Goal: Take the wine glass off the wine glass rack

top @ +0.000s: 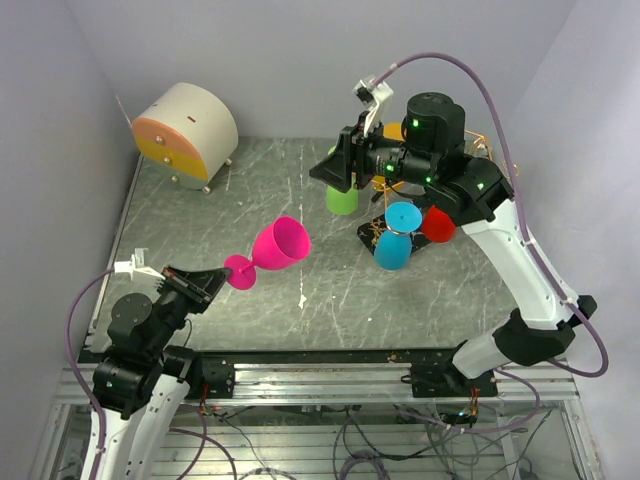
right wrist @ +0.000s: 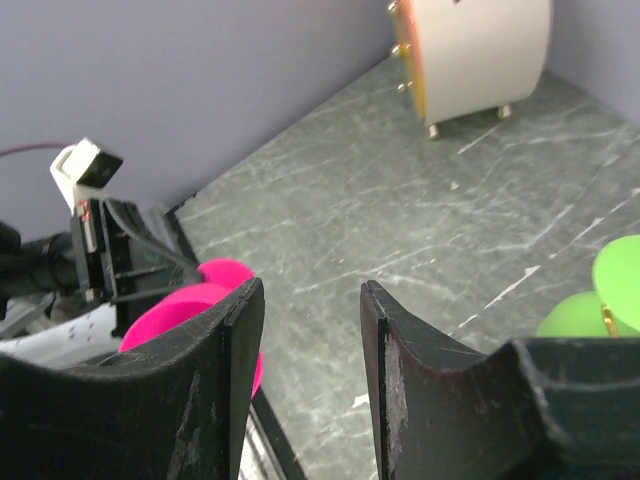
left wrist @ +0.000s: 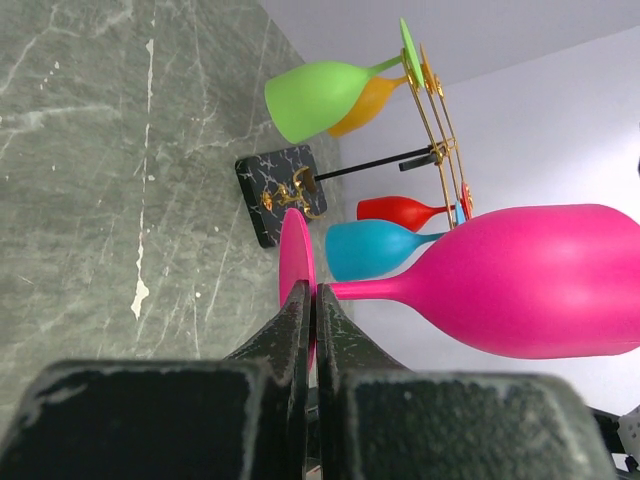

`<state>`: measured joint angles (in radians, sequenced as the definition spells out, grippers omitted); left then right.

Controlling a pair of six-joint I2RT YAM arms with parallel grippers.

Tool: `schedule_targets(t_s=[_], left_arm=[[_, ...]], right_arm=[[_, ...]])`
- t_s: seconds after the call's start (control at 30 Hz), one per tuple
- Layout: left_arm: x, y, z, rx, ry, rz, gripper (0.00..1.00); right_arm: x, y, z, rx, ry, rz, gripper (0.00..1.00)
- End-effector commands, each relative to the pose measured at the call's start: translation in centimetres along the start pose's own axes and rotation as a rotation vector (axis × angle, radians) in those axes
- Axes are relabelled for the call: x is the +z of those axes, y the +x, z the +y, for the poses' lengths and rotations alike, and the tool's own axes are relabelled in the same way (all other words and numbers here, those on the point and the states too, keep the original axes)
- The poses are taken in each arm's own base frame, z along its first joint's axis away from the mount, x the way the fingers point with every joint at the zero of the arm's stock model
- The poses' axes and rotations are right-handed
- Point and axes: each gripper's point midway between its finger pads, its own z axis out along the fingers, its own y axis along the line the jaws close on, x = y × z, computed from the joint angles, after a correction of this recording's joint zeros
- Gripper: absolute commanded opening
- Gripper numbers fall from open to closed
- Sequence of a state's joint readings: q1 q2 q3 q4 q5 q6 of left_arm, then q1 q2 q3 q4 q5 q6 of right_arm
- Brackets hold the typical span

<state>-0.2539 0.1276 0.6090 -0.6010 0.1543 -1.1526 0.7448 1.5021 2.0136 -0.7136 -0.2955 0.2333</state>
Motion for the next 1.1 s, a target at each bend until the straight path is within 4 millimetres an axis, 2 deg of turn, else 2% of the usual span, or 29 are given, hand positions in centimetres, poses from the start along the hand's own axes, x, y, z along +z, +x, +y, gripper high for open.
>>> schedule_targets(t_s=[0.0, 0.13, 0.33, 0.7, 0.93, 1.0, 1.07], left_arm=[[-1.2, -1.5, -1.7, 0.041, 0.054, -0.078, 0.07], [-1.4, -1.8, -1.7, 0.049, 0.044, -0.089, 0.07], [-1.4, -2.0, -1.7, 0.054, 0.036, -0.095, 0.07], [-1.4, -2.2, -1.9, 0.064, 0.030, -0.101, 0.07], [-1.3, -2.4, -2.1, 0.070, 0.031, -0.103, 0.07], [-1.3, -2.5, -2.2, 0.075, 0.031, -0.104, 0.07], [-1.4, -2.6, -2.2, 0.084, 0.026, -0.107, 0.07]], right_arm=[[0.4, 3.2, 2.2, 0.041, -0.171, 0.121, 0.42], [1.2, 5.7, 2.8, 0.061, -0.244, 0.197, 0.37], [1.4, 7.4, 3.3, 0.068, -0.302, 0.232, 0.36], [2.6, 8.5, 4.4, 0.090, -0.390, 0.248, 0.34], [4.3, 10.1, 5.3, 0.081, -0.398, 0.302, 0.33], [4.8, 10.5, 5.4, 0.075, -0.395, 0.314, 0.28], [5.3, 10.7, 5.4, 0.067, -0.378, 0.318, 0.12]])
